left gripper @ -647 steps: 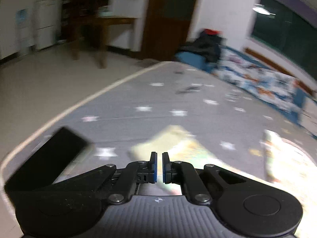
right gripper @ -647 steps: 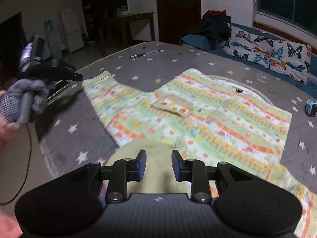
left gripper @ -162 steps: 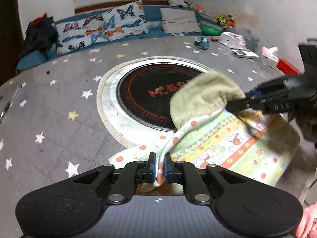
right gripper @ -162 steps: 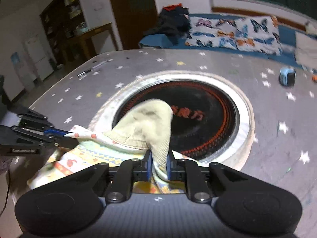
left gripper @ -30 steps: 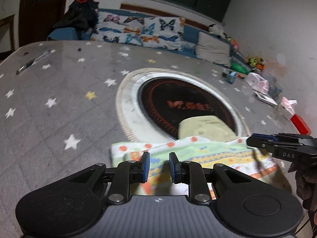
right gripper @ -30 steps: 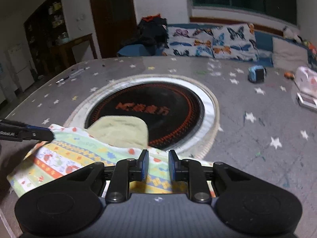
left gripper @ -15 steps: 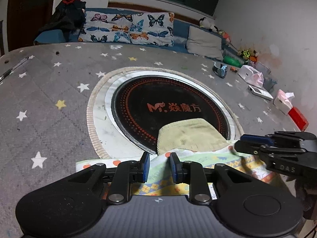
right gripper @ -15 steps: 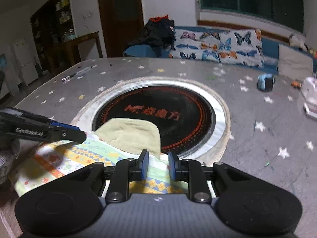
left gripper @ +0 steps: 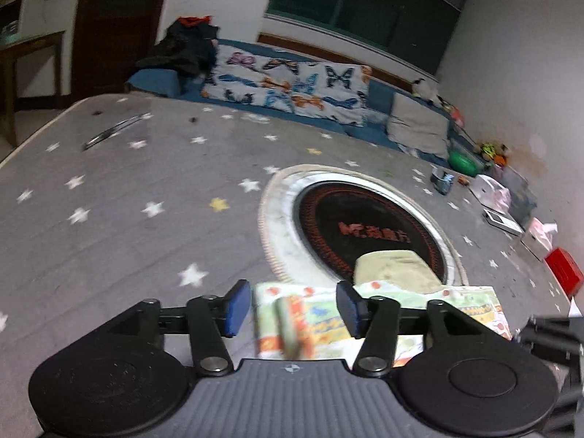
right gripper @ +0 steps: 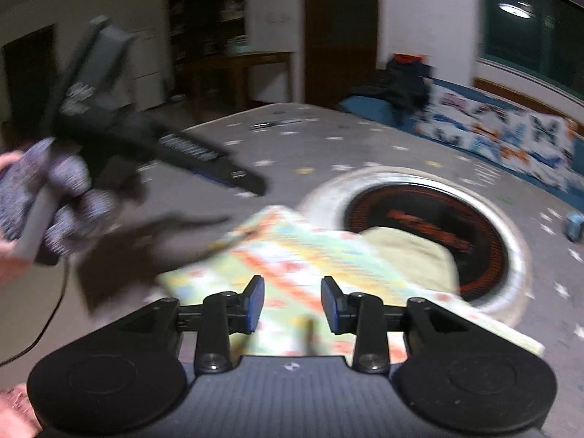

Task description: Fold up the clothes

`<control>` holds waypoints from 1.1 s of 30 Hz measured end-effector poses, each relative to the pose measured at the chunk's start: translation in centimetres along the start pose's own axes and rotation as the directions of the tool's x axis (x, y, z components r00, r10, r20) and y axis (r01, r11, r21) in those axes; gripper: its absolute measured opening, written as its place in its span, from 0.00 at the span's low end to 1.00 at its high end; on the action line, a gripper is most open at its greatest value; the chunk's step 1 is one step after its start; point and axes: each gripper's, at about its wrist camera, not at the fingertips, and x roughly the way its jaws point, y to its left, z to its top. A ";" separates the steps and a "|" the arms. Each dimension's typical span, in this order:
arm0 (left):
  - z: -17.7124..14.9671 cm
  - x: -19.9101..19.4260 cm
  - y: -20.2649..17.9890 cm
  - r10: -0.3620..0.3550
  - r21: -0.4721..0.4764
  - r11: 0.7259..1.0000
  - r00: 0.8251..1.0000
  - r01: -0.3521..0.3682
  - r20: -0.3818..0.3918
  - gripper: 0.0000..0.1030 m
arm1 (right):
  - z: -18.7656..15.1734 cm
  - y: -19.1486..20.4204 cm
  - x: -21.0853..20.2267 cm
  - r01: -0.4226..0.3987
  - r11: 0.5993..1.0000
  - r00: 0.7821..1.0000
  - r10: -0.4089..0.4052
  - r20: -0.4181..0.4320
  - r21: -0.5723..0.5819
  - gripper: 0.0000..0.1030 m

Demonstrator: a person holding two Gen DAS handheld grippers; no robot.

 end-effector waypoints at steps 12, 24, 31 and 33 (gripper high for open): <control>-3.0 -2.2 3.6 0.015 -0.194 0.981 0.999 -0.021 -0.033 0.65 | -0.9 8.4 4.1 -0.072 0.960 0.996 0.055 -0.069 -0.271 0.40; -4.5 -1.5 4.5 -0.064 -0.411 0.911 0.997 0.037 -0.053 0.67 | -1.0 8.9 4.9 -0.025 0.960 0.999 0.011 -0.053 -0.278 0.19; -4.6 -1.1 4.5 -0.153 -0.518 0.848 0.988 0.111 -0.038 0.69 | 0.0 7.0 2.7 -0.047 0.987 0.999 0.048 0.004 -0.152 0.11; -4.6 -0.8 4.5 -0.177 -0.546 0.828 0.983 0.128 -0.038 0.69 | 0.1 6.6 2.0 -0.046 0.990 0.999 0.049 0.022 -0.131 0.11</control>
